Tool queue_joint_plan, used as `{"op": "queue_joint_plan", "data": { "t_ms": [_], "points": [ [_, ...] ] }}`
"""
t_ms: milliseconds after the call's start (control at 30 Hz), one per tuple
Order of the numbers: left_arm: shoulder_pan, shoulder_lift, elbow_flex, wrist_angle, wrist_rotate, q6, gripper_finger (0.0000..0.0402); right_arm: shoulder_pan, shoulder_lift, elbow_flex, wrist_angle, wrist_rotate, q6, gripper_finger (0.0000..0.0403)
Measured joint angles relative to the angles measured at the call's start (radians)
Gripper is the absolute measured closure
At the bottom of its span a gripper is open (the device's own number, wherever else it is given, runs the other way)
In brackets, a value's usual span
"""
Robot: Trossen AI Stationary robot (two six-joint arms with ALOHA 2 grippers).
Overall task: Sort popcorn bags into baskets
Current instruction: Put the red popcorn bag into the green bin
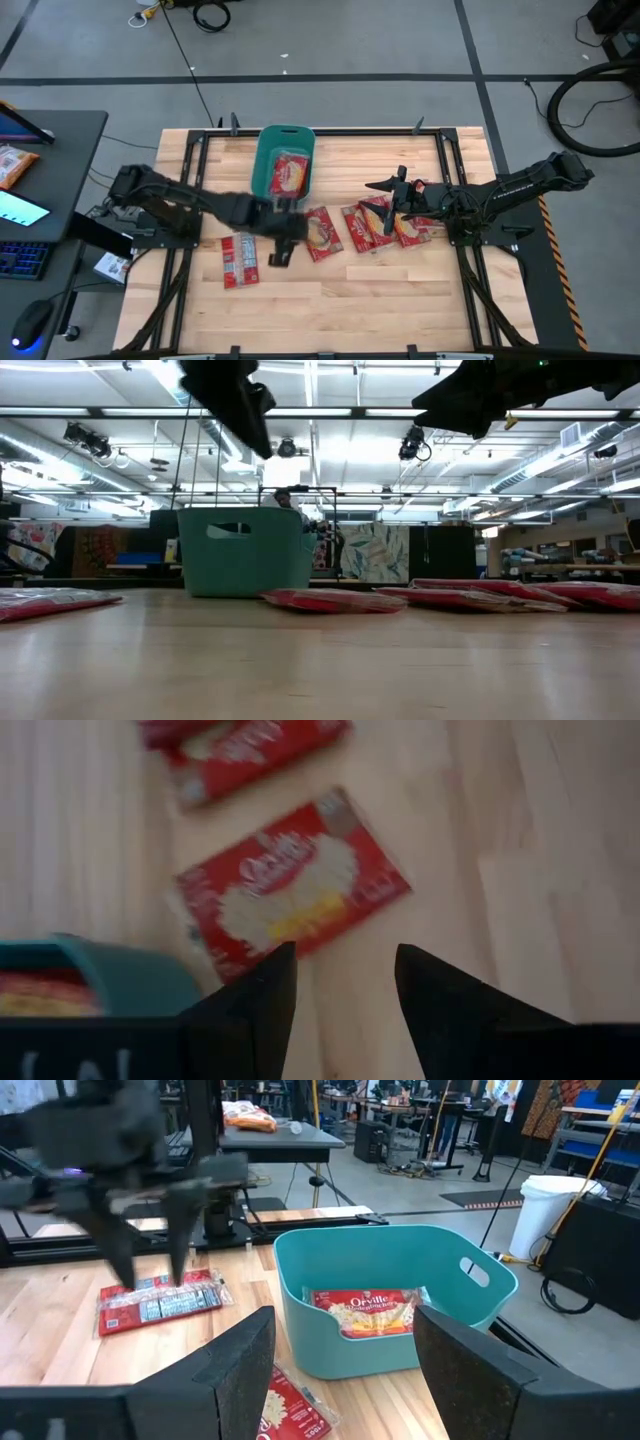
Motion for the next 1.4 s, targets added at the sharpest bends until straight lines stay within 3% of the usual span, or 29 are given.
{"op": "queue_joint_plan", "data": {
  "t_ms": [167, 500, 633, 833, 1033, 1233, 1400],
  "points": [
    [-0.1, 0.0, -0.074, 0.053, -0.079, 0.092, 0.0226, 0.0, 0.0, 0.0, 0.0, 0.0, 0.001, 0.016],
    [-0.2, 0.0, -0.226, 0.256, -0.062, 0.247, 0.0226, 0.0, 0.0, 0.0, 0.0, 0.0, 0.008, 0.016],
    [-0.219, 0.0, -0.265, 0.303, -0.12, 0.257, 0.0224, 0.0, 0.0, 0.0, 0.0, 0.0, 0.011, 0.016],
    [-0.221, 0.002, -0.278, 0.352, -0.193, 0.259, 0.0205, 0.0, 0.0, 0.0, 0.0, 0.0, 0.01, 0.016],
    [-0.214, 0.068, -0.26, 0.51, -0.238, 0.325, 0.0187, 0.0, 0.0, 0.0, 0.002, 0.0, 0.008, 0.016],
    [-0.214, 0.154, -0.218, 0.495, -0.315, 0.407, 0.0187, 0.0, 0.024, 0.001, 0.029, 0.0, 0.005, 0.016],
    [-0.214, 0.17, -0.216, 0.433, -0.302, 0.417, 0.0187, 0.0, 0.045, 0.0, 0.043, -0.001, -0.017, 0.016]
  ]
}}
